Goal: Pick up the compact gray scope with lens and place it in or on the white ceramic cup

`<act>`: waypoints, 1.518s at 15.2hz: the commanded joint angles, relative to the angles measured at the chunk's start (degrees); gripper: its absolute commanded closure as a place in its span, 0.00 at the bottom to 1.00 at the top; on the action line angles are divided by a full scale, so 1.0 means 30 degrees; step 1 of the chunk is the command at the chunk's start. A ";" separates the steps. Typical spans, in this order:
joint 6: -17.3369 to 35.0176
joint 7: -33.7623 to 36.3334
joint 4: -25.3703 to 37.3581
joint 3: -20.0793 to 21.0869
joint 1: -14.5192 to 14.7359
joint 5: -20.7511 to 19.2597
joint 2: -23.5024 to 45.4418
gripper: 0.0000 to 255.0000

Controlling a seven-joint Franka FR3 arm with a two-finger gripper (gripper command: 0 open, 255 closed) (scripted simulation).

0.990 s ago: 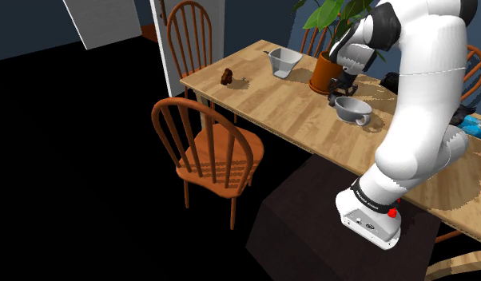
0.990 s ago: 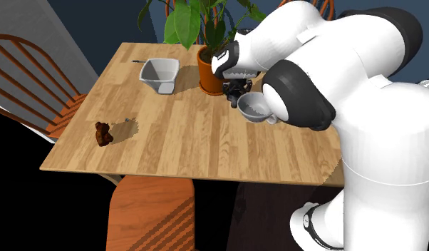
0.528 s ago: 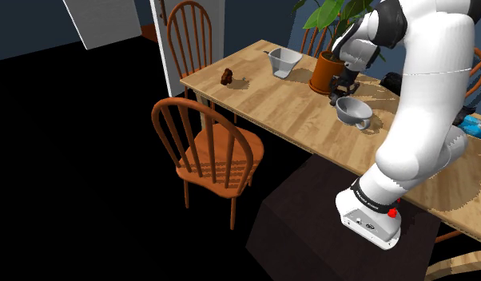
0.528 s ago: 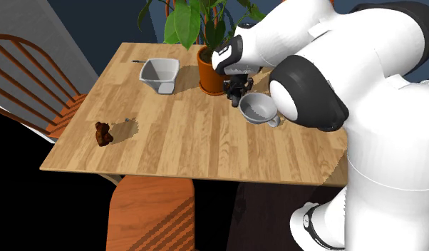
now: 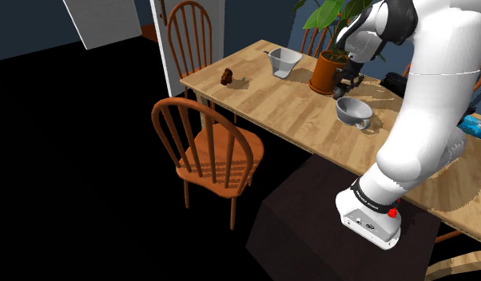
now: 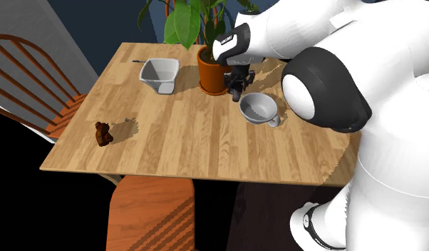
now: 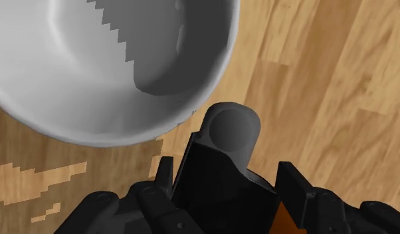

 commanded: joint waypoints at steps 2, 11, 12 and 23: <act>-0.0558 0.0271 0.0165 -0.0298 0.0207 -0.0440 -0.0487 1.00; -0.2285 0.1055 0.0888 -0.1018 0.0742 -0.1650 -0.1800 1.00; -0.2486 0.1136 0.0991 -0.1084 0.0791 -0.1774 -0.1932 1.00; -0.1073 0.3735 -0.5627 -0.3146 0.2806 -0.7948 -0.9548 1.00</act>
